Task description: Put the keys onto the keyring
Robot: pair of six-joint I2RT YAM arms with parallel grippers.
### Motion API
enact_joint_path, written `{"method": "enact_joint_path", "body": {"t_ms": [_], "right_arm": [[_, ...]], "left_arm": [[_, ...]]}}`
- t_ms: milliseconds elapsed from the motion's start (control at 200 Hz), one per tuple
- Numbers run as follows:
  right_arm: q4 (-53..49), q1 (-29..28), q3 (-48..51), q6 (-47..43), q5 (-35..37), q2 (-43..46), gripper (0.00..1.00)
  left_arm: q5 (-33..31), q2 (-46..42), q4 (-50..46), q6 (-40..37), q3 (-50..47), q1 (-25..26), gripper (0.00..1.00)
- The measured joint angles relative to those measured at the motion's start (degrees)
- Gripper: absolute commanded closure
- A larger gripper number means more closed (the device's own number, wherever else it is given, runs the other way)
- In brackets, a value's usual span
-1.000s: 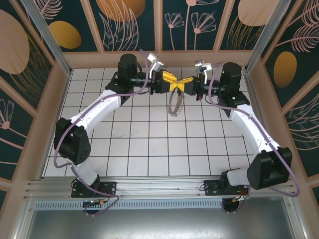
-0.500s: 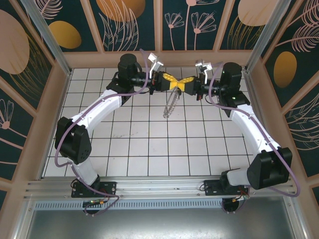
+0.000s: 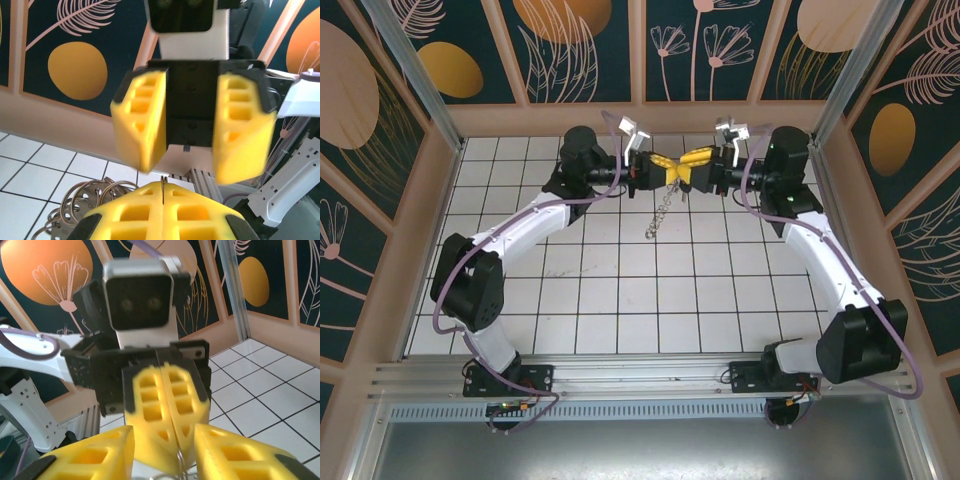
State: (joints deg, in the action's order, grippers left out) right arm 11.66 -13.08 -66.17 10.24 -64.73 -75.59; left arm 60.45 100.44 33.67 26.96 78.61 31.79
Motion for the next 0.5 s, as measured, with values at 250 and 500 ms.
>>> {"method": "enact_joint_path", "body": {"t_ms": [250,500], "right_arm": [[4.68,1.51,6.69,2.71,1.92,5.53,0.52],[9.07,1.75,11.37,5.97,2.23,6.93,0.48]], "left_arm": [[-2.6,-0.98,7.3,5.97,-1.53,0.13,1.0],[-2.69,-2.34,11.08,8.13,-2.1,0.13,1.0]]}}
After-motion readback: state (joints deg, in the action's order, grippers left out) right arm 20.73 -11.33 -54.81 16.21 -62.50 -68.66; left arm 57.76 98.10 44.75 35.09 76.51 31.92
